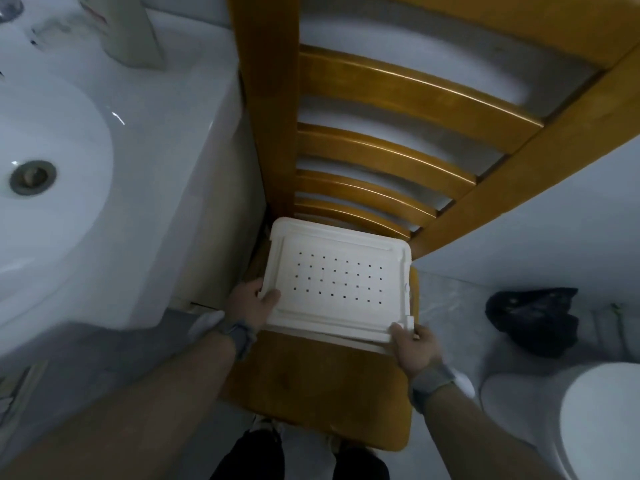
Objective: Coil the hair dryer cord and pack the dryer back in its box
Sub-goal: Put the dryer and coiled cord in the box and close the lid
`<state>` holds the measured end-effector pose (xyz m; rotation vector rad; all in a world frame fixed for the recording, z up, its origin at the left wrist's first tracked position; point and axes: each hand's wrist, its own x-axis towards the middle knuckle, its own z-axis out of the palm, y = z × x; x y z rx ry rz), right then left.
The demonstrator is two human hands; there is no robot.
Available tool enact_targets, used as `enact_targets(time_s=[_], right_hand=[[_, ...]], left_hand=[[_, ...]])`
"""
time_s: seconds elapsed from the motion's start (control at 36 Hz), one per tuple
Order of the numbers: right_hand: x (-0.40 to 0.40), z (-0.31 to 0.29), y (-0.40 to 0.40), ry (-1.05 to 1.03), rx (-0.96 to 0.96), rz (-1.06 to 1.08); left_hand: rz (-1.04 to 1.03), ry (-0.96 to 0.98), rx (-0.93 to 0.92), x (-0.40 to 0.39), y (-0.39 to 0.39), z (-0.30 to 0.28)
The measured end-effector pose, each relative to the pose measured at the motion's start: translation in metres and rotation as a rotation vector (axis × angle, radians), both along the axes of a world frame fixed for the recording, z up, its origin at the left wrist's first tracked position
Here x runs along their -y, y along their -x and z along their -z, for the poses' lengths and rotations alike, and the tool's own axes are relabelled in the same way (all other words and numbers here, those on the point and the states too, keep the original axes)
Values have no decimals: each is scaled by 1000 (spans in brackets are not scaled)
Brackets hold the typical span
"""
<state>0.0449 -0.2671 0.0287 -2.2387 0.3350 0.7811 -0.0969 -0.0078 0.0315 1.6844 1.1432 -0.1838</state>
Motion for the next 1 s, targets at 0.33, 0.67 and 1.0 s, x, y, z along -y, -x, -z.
enact_targets(time_s=[0.33,0.67,1.0], right_hand=[[13,27,-4,240,-29,-202],[3,19,-19,358,-63,-270],[-52,-11,-11,498,351,-959]], left_hand=[[-15,-240,-164,3,9,20],[-129,-24,-170,9,17,26],[-502,448,-78,-23,-9,47]])
